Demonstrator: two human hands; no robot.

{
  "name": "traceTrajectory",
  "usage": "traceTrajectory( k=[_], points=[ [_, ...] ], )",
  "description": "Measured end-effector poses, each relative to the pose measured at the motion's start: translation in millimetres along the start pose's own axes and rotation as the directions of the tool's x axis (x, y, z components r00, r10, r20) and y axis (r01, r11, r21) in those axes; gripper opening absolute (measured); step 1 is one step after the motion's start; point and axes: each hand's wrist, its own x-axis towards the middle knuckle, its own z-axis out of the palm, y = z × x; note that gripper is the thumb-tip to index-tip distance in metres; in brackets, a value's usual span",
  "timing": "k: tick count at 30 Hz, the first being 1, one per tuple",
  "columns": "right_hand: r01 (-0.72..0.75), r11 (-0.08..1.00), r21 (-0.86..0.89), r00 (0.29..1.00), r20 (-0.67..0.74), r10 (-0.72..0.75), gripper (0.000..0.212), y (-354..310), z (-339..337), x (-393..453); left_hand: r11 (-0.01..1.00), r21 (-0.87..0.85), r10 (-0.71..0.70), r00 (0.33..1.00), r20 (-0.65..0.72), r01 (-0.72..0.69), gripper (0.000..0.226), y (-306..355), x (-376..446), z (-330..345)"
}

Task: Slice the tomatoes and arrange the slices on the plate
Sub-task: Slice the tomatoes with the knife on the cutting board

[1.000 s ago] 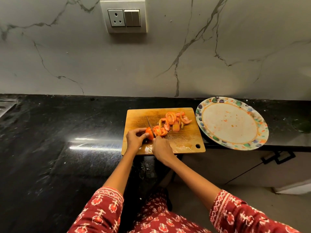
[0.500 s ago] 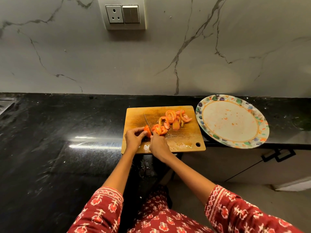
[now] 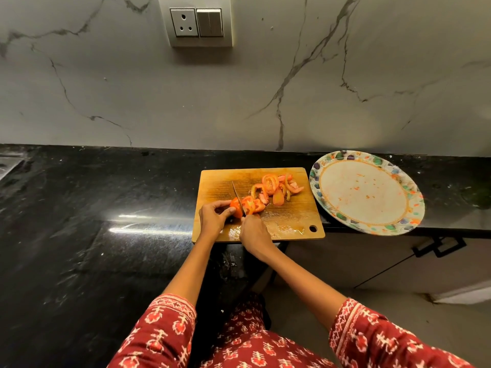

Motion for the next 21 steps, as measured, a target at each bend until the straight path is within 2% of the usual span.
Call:
traceTrajectory(
  k=[14, 21],
  points=[
    [0.005, 0.999, 0.036, 1.000, -0.030, -0.004, 0.028, 6, 6, -7, 0.999, 0.034, 0.035, 0.999, 0.011, -0.036, 0.022, -2, 4, 2],
    [-0.044, 0.999, 0.026, 0.999, 0.030, 0.043, 0.027, -6, 2, 8, 0.999, 0.021, 0.031, 1.000, -0.004, -0.031, 0.024, 0, 3, 3]
  ],
)
